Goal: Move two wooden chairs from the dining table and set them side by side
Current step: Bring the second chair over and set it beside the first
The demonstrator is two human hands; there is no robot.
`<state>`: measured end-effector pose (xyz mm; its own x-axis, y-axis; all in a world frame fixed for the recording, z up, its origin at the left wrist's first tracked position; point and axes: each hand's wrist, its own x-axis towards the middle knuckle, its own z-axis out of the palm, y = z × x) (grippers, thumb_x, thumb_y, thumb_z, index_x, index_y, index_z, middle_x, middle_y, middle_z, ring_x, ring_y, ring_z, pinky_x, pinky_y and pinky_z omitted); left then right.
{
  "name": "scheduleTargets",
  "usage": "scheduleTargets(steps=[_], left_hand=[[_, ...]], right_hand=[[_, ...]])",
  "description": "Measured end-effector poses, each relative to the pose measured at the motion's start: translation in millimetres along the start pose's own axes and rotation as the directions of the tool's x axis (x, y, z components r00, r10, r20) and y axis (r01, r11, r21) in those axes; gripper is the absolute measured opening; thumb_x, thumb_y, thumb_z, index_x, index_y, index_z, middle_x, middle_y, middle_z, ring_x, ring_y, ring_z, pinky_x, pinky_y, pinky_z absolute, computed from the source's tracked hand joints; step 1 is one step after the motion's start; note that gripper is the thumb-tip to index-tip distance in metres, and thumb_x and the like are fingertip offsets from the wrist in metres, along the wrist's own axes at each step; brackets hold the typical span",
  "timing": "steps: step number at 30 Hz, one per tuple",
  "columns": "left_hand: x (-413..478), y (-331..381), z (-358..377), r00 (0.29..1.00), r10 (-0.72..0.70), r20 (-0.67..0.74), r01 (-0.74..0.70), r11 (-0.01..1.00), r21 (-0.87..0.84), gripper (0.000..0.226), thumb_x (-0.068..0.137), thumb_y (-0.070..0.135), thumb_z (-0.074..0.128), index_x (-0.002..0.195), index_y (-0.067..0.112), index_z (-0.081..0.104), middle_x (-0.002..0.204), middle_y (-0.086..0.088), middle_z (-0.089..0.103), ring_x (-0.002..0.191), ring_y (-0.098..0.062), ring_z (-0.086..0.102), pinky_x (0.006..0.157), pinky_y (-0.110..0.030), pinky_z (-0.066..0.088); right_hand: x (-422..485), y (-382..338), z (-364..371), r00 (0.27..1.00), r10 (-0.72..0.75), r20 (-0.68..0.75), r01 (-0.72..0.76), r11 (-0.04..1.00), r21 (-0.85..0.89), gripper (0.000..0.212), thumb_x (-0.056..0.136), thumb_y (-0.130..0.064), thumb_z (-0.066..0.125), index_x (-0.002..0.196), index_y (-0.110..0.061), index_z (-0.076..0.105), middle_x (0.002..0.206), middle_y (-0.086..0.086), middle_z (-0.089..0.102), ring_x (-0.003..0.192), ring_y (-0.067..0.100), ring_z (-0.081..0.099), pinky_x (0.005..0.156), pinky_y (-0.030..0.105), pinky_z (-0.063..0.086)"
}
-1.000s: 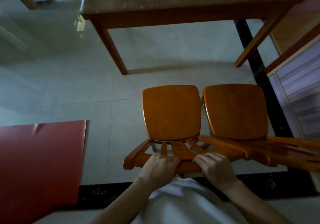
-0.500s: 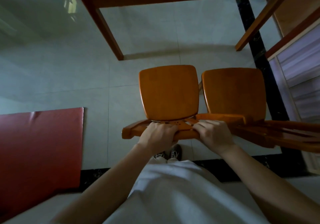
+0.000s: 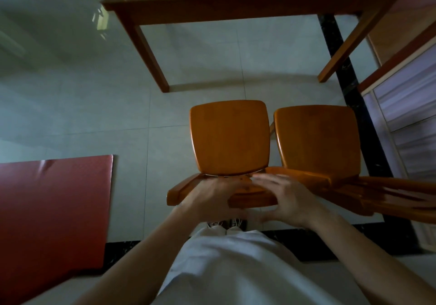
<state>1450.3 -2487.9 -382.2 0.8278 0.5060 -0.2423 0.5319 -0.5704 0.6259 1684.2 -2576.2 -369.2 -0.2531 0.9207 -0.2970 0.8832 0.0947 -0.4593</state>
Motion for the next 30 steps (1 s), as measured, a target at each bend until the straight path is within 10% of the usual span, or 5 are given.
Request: scheduleTargets(steps=[6, 13, 18, 23, 30], left_hand=[[25, -30, -61, 0.945, -0.167, -0.282, 0.044, 0.918, -0.395, 0.045, 0.098, 0.064, 0.058, 0.138, 0.044, 0.054, 0.141, 0.018, 0.058, 0.125, 0.001, 0.054, 0.098, -0.024, 0.048], [18, -80, -36, 0.905, -0.397, -0.154, 0.302, 0.854, -0.424, 0.049, 0.100, 0.048, 0.063, 0.146, 0.044, 0.047, 0.155, 0.003, 0.047, 0.136, -0.024, 0.049, 0.096, -0.024, 0.044], [6, -97, -20, 0.771, -0.615, 0.163, 0.636, 0.751, -0.175, 0.073, 0.098, 0.051, 0.069, 0.160, 0.039, 0.032, 0.166, -0.010, 0.036, 0.148, -0.038, 0.041, 0.113, -0.054, 0.042], [10, -96, -21, 0.658, -0.630, 0.413, 0.709, 0.703, -0.056, 0.082, 0.099, 0.049, 0.069, 0.165, 0.038, 0.021, 0.165, -0.010, 0.040, 0.143, -0.035, 0.048, 0.113, -0.048, 0.043], [11, -87, -19, 0.732, -0.599, 0.324, 0.644, 0.764, -0.045, 0.058, 0.109, 0.029, 0.058, 0.162, 0.032, 0.035, 0.161, -0.009, 0.048, 0.144, -0.029, 0.050, 0.113, -0.040, 0.041]], right_hand=[[26, 39, -61, 0.916, 0.162, -0.368, -0.133, 0.986, 0.105, 0.074, 0.092, -0.075, 0.044, 0.143, -0.023, 0.053, 0.149, 0.010, 0.056, 0.135, 0.028, 0.052, 0.104, 0.048, 0.042], [27, 68, -46, 0.938, 0.276, -0.209, -0.304, 0.946, -0.113, 0.077, 0.085, -0.075, 0.050, 0.153, -0.040, 0.034, 0.161, 0.010, 0.039, 0.138, 0.034, 0.049, 0.100, 0.057, 0.051], [36, 76, -27, 0.874, 0.475, 0.097, -0.453, 0.871, -0.190, 0.072, 0.091, -0.067, 0.054, 0.154, -0.051, 0.022, 0.164, 0.007, 0.030, 0.121, 0.029, 0.062, 0.052, 0.019, 0.038], [51, 76, -22, 0.753, 0.598, 0.274, -0.495, 0.789, -0.363, 0.071, 0.091, -0.064, 0.058, 0.154, -0.046, 0.029, 0.150, 0.010, 0.048, 0.123, 0.032, 0.058, 0.077, 0.037, 0.047], [57, 82, -24, 0.639, 0.693, 0.336, -0.625, 0.721, -0.299, 0.030, 0.099, -0.021, 0.058, 0.128, -0.025, 0.065, 0.121, 0.005, 0.066, 0.101, 0.023, 0.065, 0.085, 0.036, 0.055]])
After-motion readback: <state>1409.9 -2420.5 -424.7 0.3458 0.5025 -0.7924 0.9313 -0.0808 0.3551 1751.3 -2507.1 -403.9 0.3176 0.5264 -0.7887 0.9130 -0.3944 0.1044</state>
